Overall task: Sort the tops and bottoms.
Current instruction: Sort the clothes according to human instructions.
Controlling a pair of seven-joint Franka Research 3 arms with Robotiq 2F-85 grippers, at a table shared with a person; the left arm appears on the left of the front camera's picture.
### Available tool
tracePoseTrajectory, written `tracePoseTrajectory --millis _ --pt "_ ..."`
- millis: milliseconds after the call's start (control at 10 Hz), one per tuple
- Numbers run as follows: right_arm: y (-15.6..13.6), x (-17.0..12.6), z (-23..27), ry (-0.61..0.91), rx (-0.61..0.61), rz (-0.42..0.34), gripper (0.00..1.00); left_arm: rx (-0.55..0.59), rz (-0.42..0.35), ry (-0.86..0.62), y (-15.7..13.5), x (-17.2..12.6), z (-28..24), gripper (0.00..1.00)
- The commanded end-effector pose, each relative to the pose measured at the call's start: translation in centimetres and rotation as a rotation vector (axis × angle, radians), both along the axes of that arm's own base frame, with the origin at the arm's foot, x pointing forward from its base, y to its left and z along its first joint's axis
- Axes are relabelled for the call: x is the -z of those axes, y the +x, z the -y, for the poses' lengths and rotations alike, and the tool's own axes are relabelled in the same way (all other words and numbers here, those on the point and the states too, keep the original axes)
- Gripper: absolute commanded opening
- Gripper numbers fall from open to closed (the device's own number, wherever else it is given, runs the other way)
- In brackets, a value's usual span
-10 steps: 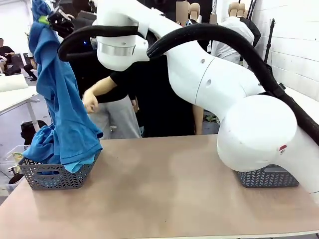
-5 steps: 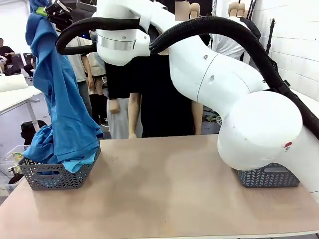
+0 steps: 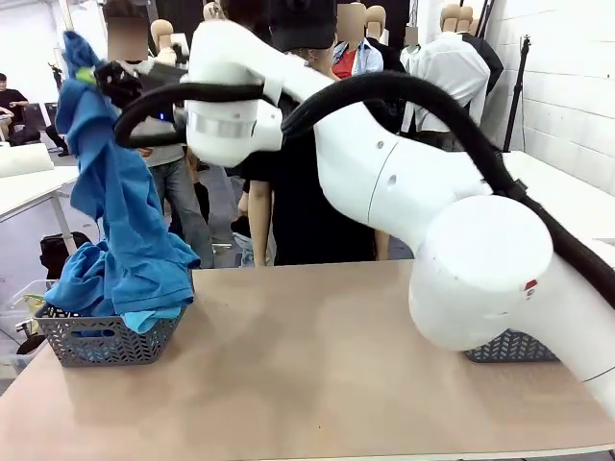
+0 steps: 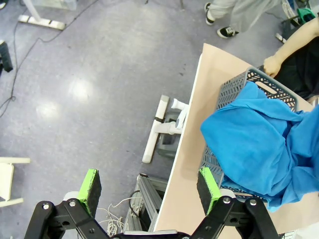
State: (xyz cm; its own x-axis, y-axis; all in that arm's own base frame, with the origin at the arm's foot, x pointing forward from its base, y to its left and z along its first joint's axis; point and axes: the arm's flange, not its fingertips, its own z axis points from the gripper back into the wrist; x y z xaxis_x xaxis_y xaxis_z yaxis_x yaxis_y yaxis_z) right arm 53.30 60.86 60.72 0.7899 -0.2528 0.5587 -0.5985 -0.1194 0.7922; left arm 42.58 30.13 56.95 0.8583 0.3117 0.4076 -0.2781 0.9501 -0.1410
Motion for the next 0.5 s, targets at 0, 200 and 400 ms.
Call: tracePoseTrajectory --millis 0,200,400 --pt "10.2 -3.0 -11.7 0.014 0.040 -0.014 0.00 0.001 0.005 -0.009 -0.2 0.0 0.0 1.00" --pt "13.4 0.1 -14.0 -0.059 0.031 -0.163 0.00 0.001 0.005 -0.009 -0.2 0.0 0.0 1.00" --pt "16.2 4.5 -16.9 -0.210 0.056 -0.291 0.00 0.001 0.005 -0.009 -0.2 0.0 0.0 1.00"
